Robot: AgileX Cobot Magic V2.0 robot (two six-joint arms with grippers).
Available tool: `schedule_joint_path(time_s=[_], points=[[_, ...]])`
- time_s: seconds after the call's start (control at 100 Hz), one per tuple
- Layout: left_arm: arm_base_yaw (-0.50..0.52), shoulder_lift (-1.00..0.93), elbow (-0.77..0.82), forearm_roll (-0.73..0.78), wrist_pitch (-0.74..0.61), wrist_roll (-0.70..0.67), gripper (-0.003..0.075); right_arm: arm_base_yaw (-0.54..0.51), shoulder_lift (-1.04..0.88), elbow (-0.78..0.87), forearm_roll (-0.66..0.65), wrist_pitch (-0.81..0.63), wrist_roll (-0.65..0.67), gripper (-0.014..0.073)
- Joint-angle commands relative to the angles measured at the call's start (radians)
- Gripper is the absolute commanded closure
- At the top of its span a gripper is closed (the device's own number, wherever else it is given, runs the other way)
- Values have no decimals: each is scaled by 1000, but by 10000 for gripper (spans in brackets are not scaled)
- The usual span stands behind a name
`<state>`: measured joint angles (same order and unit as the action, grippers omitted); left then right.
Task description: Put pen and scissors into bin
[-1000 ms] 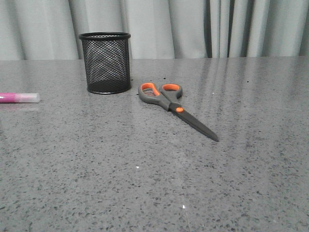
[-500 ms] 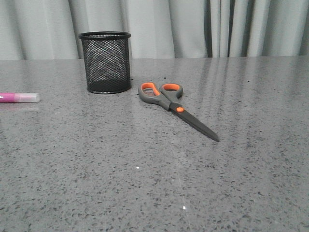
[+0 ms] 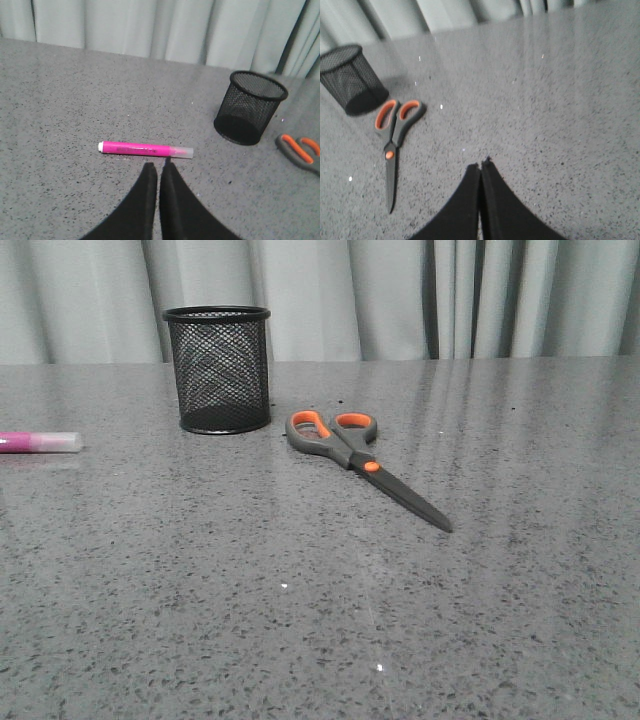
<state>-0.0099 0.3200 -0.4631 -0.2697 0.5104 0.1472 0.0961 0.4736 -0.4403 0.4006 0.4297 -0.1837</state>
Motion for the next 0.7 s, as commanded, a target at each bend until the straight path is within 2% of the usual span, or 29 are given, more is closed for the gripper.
schedule_joint_path(time_s=[0.0, 0.22, 0.31, 0.41, 0.51, 0.56, 0.6, 0.69], points=[[1, 98, -117, 11, 27, 62, 739, -7, 117, -125, -11, 27, -11, 641], [1, 225, -204, 7, 61, 66, 737, -7, 279, -249, -11, 119, -27, 640], [1, 249, -214, -27, 63, 112, 697, -7, 310, -269, -11, 134, -34, 616], [1, 275, -213, -74, 63, 131, 563, -7, 324, -279, -11, 141, -34, 501], [1, 303, -213, -106, 52, 136, 367, -7, 325, -279, -11, 141, -34, 281], [1, 318, -213, -117, 42, 136, 300, -7, 325, -279, -11, 141, -34, 190], [1, 331, -214, -123, 38, 136, 272, -7, 325, -279, -11, 141, -36, 149], [1, 366, -226, -124, 39, 150, 278, -7, 325, -279, -11, 141, -55, 151]])
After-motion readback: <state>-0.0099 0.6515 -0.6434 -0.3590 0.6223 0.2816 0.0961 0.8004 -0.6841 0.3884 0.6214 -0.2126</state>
